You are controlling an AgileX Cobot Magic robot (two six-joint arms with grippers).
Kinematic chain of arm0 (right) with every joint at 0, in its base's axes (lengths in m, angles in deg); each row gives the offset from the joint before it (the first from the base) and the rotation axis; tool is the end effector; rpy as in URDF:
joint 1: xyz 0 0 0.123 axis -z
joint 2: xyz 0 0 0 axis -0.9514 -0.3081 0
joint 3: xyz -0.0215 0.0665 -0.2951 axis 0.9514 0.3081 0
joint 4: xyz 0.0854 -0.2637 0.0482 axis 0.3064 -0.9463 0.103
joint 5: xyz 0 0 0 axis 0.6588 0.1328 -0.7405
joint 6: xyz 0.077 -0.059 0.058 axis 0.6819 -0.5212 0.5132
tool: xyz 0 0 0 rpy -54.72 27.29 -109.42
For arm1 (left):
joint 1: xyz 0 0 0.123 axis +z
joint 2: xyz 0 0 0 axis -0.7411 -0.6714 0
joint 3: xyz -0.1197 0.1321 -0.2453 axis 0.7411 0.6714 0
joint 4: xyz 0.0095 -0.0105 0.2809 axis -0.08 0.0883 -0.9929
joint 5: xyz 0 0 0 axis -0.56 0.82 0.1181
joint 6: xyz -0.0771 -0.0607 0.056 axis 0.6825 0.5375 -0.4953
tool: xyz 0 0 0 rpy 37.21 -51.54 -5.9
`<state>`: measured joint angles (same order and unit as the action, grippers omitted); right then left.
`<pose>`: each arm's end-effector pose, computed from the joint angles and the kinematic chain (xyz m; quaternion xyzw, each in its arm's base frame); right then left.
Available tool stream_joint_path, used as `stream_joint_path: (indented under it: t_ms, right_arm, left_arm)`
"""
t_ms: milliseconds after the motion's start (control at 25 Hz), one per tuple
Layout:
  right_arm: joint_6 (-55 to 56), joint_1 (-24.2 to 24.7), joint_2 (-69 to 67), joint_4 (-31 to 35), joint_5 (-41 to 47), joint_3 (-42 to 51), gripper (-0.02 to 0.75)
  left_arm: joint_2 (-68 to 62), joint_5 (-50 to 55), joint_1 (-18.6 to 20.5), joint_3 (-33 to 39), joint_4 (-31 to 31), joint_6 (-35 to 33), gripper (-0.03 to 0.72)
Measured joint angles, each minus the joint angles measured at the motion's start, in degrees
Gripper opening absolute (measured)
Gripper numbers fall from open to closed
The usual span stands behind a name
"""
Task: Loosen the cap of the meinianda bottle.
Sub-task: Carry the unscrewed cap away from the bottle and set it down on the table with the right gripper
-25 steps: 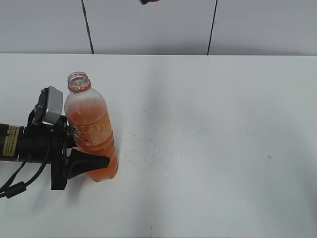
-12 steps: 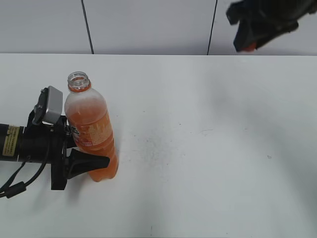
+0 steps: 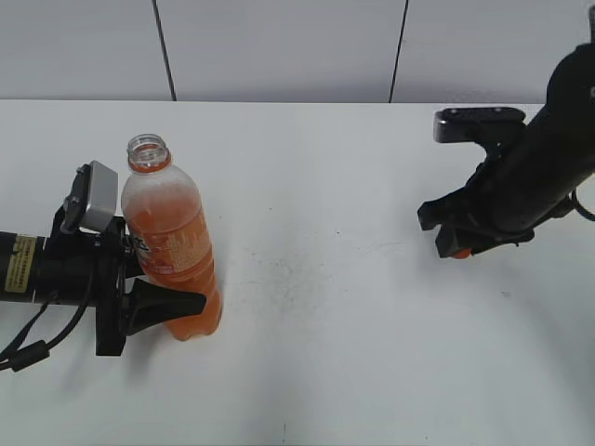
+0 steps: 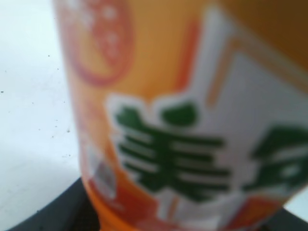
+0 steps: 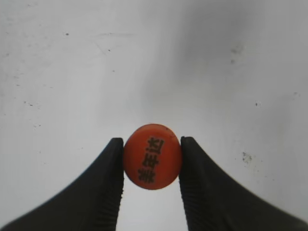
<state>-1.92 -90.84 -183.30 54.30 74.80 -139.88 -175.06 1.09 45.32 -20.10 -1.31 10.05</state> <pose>0.3363 0.1215 0.1513 -0.1219 0.9785 0.0628 0.1538 0.2862 -0.1098 0.0719 0.4799 0.7018 -0.3521 0.3914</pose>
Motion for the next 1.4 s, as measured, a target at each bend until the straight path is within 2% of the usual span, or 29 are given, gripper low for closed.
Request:
stream_joint_path:
  t_ms: [480, 680, 960, 1400]
  right_arm:
    - [1.2, 0.0, -8.19, -0.46, -11.94, 1.5, 0.269]
    - [1.27, 0.0, -10.8, -0.62, -13.68, 1.54, 0.269]
    - [1.32, 0.0, -10.84, -0.69, -16.08, 1.56, 0.269]
    - [1.32, 0.0, -13.02, -0.98, -16.79, 1.61, 0.27]
  left_arm:
    - [0.0, -0.04, 0.0, 0.0, 0.32, 0.0, 0.394]
    - [0.0, -0.06, -0.06, 0.06, 1.97, 0.0, 0.394]
    - [-0.05, 1.54, -0.27, 0.06, 10.07, -3.67, 0.394]
    - [-0.05, 1.58, -0.27, 0.06, 10.42, -4.13, 0.394]
